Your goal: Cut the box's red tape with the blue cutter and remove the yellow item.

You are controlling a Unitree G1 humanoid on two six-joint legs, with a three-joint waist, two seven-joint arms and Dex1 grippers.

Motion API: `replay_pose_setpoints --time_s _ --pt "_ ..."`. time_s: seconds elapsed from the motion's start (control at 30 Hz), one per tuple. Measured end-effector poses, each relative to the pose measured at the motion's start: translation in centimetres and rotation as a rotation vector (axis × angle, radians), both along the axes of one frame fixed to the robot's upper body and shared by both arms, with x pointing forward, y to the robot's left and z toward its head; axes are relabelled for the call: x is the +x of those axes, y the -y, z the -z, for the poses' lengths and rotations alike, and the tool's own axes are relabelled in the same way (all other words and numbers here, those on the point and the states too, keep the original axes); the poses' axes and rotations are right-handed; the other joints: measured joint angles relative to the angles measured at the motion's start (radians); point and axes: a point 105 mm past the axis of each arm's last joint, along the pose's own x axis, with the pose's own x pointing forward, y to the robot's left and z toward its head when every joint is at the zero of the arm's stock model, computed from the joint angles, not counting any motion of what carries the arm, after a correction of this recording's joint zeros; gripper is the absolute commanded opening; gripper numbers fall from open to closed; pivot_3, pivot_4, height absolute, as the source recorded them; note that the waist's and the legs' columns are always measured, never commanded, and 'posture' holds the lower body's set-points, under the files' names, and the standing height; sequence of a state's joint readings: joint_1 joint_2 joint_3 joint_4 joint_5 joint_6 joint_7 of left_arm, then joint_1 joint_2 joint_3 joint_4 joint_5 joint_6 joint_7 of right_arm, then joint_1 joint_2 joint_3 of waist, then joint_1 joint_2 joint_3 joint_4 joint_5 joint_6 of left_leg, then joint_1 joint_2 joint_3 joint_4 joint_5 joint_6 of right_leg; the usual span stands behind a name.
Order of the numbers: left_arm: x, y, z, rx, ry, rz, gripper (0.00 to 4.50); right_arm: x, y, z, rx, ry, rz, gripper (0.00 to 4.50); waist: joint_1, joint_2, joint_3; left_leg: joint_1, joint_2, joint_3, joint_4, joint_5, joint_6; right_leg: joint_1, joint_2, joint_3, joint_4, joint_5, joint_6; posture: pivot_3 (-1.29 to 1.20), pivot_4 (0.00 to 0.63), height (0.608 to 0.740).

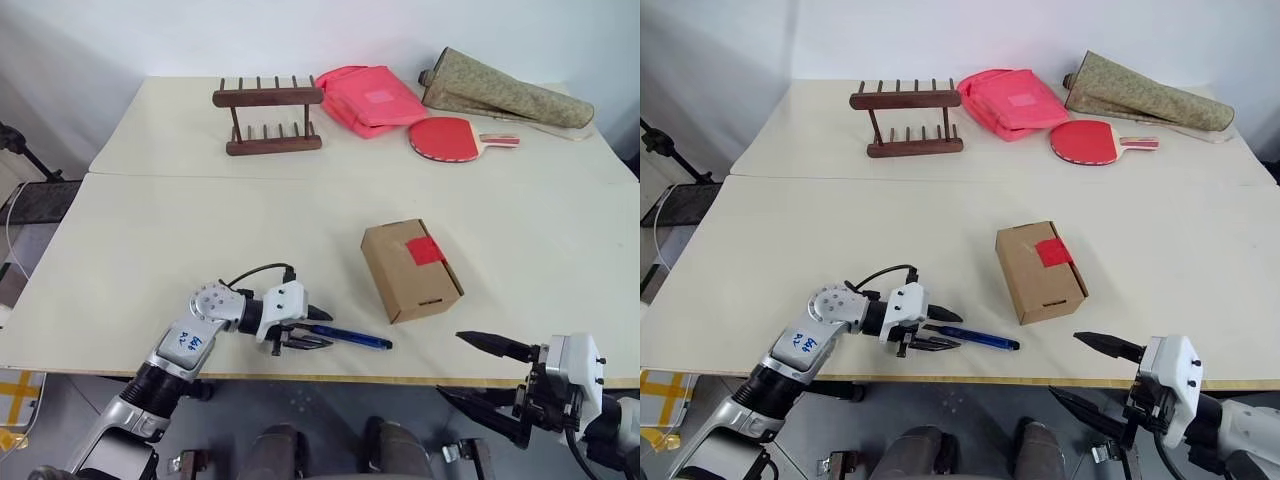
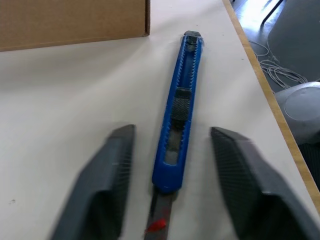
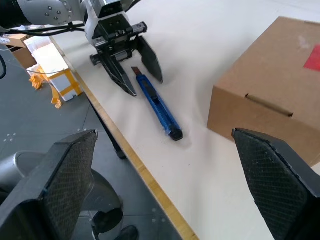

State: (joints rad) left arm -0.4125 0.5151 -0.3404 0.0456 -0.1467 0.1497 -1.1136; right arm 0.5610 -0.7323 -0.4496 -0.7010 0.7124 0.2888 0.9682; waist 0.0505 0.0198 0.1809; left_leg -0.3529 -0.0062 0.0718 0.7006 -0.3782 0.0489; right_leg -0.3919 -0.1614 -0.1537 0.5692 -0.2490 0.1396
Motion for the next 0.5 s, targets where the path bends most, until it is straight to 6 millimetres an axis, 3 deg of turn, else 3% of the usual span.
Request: replay_pose_setpoints --time_s 0.1,0.33,0.5 --pt "0.0 0.0 0.1 0.006 0.019 0.008 0.46 0.3 -0.1 -0.3 0.001 0.018 -0.002 4.5 0.0 0.0 -0.001 0.0 0.0 0.0 0.0 0.0 0.0 0.0 0.0 0.0 0.0 0.0 0.0 0.0 0.15 0.74" --pt "-0.2 0.2 0.1 -0.009 0.067 0.009 0.46 1.2 -0.7 -1.1 0.034 0.013 -0.012 4.5 0.001 0.001 -0.004 0.0 0.0 -0.001 0.0 0.0 0.0 0.0 -0.001 0.0 0.0 0.0 0.0 0.0 0.15 0.74" --pt "-0.8 0.3 -0.7 -0.127 0.183 0.03 0.46 1.2 -2.1 -0.9 0.113 -0.267 -0.007 4.5 0.0 -0.001 -0.003 -0.002 0.0 -0.002 0.002 0.0 0.0 -0.001 -0.006 0.0 0.0 -0.001 -0.002 0.0 0.15 0.74"
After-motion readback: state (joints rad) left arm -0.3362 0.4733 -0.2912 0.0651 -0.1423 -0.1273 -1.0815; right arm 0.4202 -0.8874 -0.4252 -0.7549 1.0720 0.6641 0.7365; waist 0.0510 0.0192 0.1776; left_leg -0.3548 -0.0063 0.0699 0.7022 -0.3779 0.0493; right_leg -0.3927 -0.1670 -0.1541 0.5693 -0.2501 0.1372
